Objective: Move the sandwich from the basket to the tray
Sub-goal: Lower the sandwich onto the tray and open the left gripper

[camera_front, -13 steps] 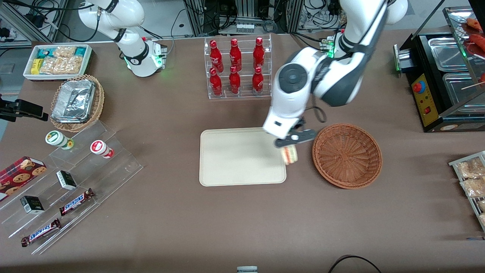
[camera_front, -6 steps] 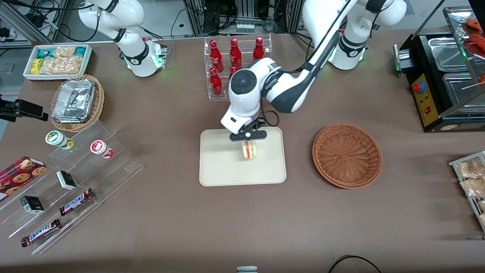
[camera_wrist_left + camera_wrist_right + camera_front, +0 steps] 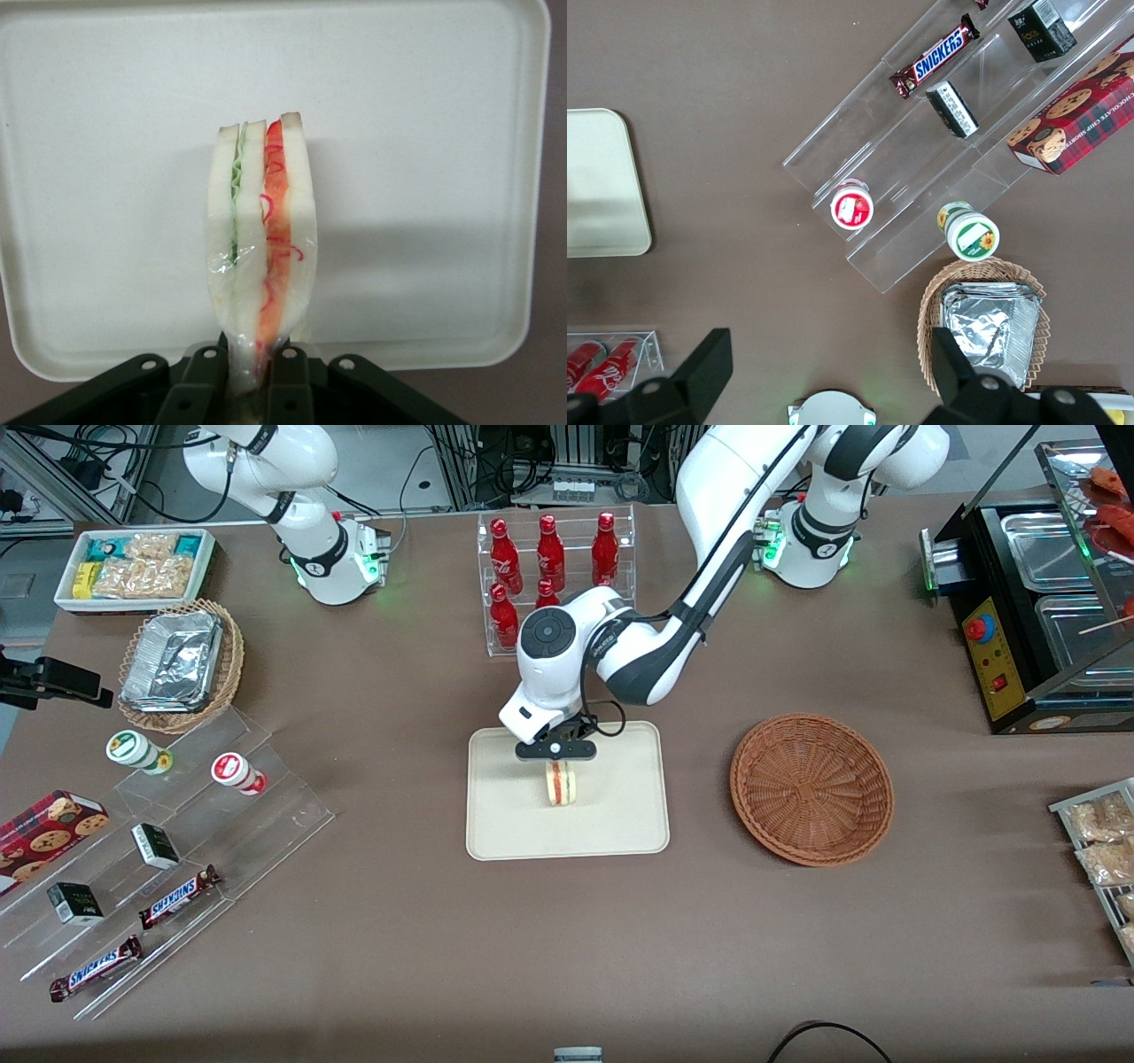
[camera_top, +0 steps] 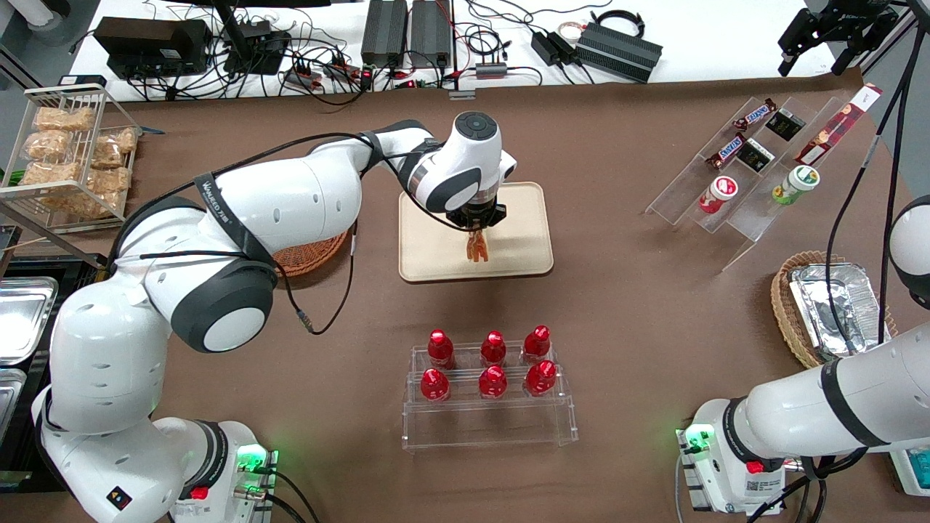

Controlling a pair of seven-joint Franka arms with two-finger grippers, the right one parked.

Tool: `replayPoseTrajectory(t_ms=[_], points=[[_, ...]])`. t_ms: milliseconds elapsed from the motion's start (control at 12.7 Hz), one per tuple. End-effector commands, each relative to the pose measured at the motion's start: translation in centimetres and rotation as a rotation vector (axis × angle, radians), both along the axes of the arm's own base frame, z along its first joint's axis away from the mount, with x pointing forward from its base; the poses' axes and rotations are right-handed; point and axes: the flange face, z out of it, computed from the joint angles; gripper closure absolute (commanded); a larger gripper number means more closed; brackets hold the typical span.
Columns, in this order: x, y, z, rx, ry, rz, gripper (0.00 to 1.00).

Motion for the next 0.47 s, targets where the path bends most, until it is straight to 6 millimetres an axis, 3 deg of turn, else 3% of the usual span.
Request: replayPoseTrajectory(t_ms=[0,237,395], points=[[1.0,-0.4,-1.1,0.004,-0.021,-0.013,1.0],[1.1,-0.8,-2.4,-0.028,-0.043,-0.017,1.0],[1.2,-0.7,-2.7,-0.026,-0.04,-0.017,0.92]])
